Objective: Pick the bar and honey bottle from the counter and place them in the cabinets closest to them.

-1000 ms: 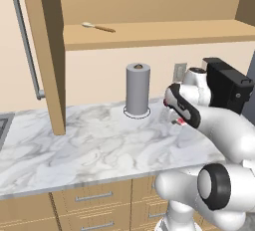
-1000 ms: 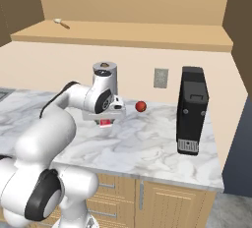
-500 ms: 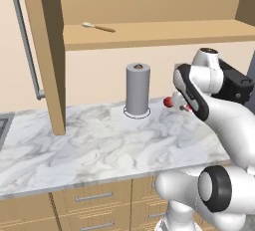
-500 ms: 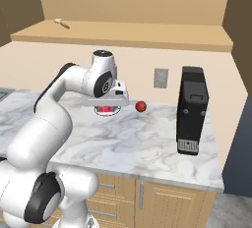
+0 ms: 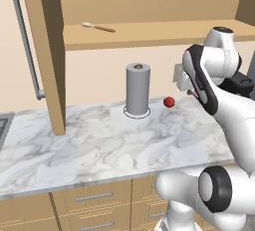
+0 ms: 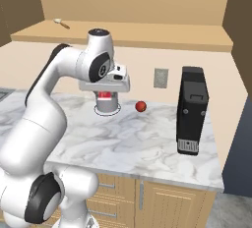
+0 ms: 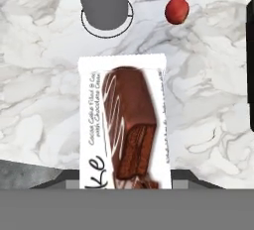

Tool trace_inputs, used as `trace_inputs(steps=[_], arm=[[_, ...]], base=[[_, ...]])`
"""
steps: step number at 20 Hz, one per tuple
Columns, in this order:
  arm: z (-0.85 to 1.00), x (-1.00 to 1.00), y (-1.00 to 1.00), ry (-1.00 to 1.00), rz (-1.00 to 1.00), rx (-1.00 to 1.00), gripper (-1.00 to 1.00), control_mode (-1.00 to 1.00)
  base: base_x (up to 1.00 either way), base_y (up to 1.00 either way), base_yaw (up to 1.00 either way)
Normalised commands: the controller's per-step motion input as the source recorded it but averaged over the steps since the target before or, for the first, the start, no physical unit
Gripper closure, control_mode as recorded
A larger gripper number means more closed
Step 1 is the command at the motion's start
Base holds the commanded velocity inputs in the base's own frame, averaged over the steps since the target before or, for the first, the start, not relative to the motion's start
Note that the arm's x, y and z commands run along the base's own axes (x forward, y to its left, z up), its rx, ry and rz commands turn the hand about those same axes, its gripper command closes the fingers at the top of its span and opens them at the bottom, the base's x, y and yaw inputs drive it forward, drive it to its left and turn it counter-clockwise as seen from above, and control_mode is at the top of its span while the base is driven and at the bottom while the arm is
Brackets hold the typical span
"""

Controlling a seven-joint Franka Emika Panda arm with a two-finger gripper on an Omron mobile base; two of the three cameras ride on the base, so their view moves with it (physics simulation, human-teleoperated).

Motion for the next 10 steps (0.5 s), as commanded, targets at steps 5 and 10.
trace_inputs(steps=[5, 10], arm=[[0.67, -0.12, -0.01, -0.12, -0.06, 0.00, 1.00, -1.00], [0.60, -0.06, 0.00, -0.11, -0.02, 0.00, 1.00, -1.00]], base=[[0.00, 0.00, 0.00], [0.00, 0.00, 0.00]])
